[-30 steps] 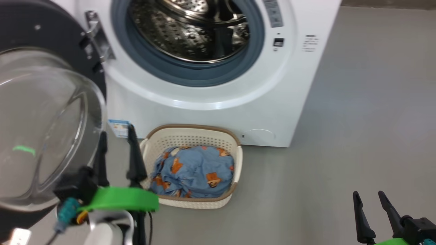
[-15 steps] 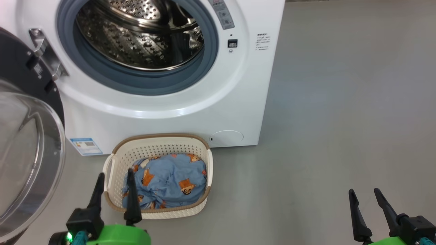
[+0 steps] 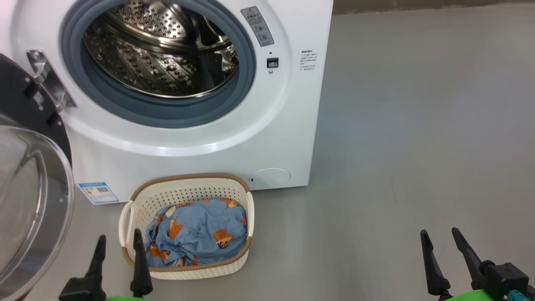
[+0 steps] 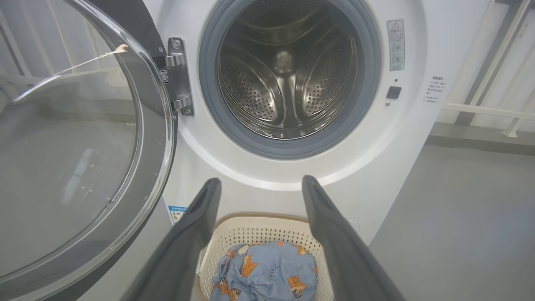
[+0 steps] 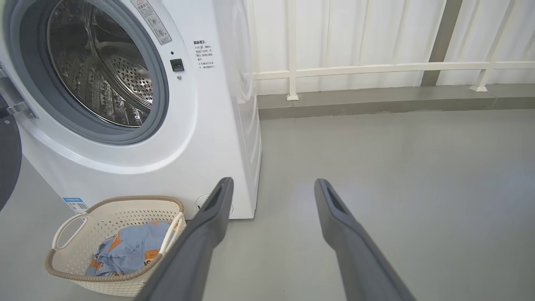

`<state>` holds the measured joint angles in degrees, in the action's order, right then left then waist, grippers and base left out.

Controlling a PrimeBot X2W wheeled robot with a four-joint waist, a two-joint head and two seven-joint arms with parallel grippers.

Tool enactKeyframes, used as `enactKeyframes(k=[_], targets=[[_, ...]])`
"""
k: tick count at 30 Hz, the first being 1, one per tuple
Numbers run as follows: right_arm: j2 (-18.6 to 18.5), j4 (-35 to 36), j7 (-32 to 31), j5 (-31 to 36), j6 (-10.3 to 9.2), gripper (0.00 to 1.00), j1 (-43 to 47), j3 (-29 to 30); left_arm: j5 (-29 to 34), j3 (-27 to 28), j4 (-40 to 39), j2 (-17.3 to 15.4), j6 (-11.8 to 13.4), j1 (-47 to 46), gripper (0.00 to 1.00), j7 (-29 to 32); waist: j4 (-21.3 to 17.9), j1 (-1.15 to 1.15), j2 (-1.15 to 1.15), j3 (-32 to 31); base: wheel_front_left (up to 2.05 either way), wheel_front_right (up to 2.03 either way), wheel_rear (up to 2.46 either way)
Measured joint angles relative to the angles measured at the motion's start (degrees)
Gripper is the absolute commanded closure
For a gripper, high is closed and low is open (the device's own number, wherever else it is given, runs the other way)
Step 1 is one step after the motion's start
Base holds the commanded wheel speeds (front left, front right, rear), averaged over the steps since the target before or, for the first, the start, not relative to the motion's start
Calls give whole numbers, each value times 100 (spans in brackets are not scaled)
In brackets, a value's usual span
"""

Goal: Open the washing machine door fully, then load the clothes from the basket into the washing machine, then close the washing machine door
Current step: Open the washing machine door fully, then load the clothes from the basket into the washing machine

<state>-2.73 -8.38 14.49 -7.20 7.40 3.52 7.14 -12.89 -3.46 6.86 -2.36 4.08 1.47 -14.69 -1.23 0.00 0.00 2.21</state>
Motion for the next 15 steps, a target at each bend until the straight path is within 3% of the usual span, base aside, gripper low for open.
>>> enactKeyframes(k=[15], targets=[[2, 49, 0, 0, 0, 0, -4, -9, 58, 24, 122, 1, -57, 94, 0, 0, 17, 0, 0, 178, 0, 0, 0]])
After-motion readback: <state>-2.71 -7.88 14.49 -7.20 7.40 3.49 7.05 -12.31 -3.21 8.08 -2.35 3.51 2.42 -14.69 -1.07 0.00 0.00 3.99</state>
